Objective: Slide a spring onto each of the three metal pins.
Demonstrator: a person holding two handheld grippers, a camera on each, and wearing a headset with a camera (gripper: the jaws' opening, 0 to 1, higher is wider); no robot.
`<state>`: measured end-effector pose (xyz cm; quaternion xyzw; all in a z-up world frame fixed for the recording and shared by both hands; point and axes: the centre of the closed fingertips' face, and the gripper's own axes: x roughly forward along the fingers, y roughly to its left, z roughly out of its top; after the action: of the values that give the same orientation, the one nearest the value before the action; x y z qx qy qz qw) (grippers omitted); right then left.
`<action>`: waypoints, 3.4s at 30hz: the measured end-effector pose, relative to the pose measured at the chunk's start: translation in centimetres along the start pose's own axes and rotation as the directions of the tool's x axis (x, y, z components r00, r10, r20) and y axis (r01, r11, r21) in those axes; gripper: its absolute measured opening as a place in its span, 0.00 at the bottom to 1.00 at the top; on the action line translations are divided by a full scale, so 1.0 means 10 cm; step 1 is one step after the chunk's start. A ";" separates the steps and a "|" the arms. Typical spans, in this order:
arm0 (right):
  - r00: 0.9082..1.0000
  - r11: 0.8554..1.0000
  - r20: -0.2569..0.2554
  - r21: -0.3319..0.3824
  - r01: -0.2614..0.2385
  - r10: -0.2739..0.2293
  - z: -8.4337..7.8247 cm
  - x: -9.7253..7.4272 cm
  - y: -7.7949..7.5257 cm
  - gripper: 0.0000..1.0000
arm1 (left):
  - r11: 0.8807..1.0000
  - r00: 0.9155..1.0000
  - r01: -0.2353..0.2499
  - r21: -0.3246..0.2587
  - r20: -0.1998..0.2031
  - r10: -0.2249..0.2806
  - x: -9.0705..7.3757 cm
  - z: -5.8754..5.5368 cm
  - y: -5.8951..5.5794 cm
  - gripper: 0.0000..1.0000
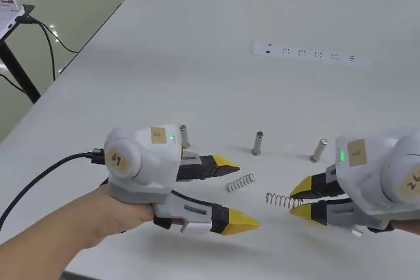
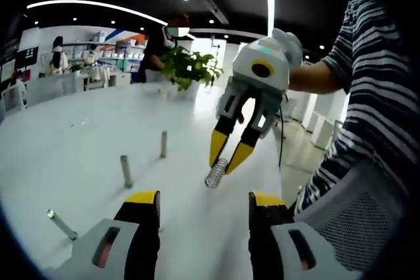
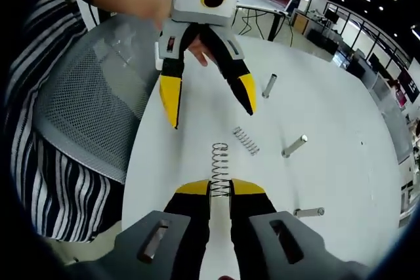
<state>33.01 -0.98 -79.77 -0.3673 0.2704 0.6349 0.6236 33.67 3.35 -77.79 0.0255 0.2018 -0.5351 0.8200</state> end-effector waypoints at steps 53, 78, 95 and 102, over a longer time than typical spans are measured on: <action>0.999 1.000 0.040 0.015 -0.017 0.016 0.04 -0.12 0.17 0.13 | 0.980 0.981 0.194 0.037 0.020 -0.195 0.22 0.11 -0.39 0.02; 0.997 0.995 0.074 -0.104 -0.005 0.012 0.16 -0.20 0.14 0.07 | 0.982 0.982 0.186 0.042 -0.026 -0.185 0.24 0.00 -0.32 0.02; 0.967 0.999 0.253 -0.013 -0.041 0.043 0.53 -0.29 0.13 0.07 | 0.980 0.983 0.183 0.073 -0.047 -0.180 0.27 -0.01 -0.33 0.03; 0.953 1.000 0.301 -0.004 -0.029 0.029 0.63 -0.28 0.13 0.07 | 0.978 0.983 0.180 0.103 -0.054 -0.175 0.32 0.01 -0.36 0.03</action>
<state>30.79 2.29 -73.98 -0.2624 0.1777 0.6923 0.6483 31.63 -0.94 -78.21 0.0634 0.1924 -0.6155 0.7617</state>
